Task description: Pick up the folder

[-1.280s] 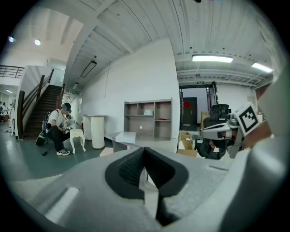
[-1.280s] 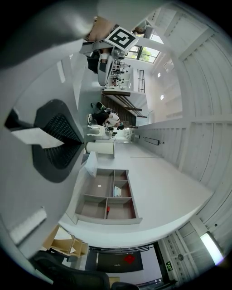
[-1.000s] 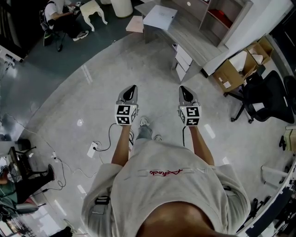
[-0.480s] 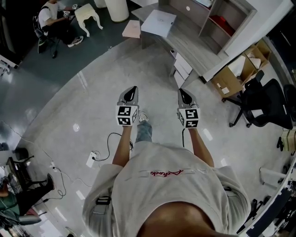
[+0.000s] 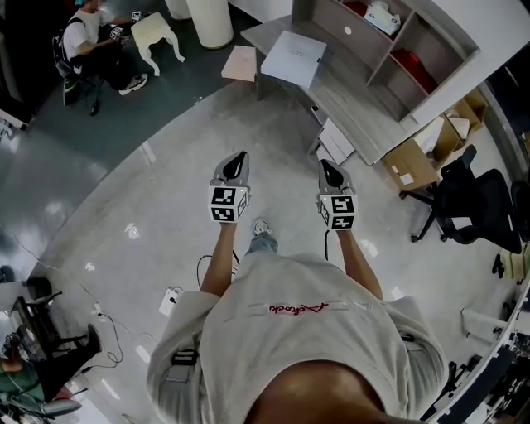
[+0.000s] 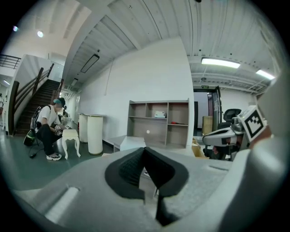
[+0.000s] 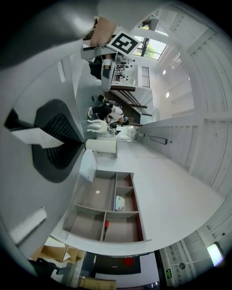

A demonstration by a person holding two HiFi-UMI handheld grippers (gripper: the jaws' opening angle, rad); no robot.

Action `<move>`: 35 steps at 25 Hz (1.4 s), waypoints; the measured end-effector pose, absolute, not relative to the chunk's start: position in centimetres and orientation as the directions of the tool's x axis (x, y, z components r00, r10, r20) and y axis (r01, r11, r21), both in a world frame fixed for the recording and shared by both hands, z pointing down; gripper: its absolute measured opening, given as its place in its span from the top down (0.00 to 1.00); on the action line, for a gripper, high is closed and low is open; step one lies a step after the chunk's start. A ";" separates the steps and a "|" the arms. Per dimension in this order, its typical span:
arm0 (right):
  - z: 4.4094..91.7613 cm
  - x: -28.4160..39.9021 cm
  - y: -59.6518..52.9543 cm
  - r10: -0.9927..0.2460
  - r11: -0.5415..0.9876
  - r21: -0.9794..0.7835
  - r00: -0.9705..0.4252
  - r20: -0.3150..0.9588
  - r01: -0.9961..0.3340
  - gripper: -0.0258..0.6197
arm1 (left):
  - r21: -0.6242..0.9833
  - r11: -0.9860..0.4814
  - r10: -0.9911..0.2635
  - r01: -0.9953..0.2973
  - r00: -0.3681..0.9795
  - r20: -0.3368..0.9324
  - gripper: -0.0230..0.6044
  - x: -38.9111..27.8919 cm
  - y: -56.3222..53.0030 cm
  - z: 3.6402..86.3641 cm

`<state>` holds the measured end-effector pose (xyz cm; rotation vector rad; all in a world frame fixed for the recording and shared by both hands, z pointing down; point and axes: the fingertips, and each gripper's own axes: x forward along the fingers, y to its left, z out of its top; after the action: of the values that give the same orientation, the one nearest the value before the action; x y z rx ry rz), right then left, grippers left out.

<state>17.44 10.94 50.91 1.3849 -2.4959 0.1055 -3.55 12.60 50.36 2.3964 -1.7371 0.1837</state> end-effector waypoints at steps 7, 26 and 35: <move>50.3 12.7 4.1 -0.819 0.543 0.084 -0.504 0.275 -0.835 0.95 | 0.070 -0.299 -0.930 -0.952 0.307 0.202 0.97 -8.1 5.9 50.0; 51.8 7.5 -2.3 -0.835 0.504 0.074 -0.465 0.294 -0.860 0.95 | 0.072 -0.366 -0.903 -0.928 0.373 0.216 0.97 -12.4 -1.9 51.0; 52.9 6.9 -3.4 -0.821 0.524 0.063 -0.484 0.304 -0.849 0.95 | 0.083 -0.354 -0.901 -0.931 0.364 0.237 0.97 -12.2 -2.6 52.5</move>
<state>6.85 -3.41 52.93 1.3946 -2.4712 0.1372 -12.24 -2.59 52.47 2.4201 -1.6507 0.2215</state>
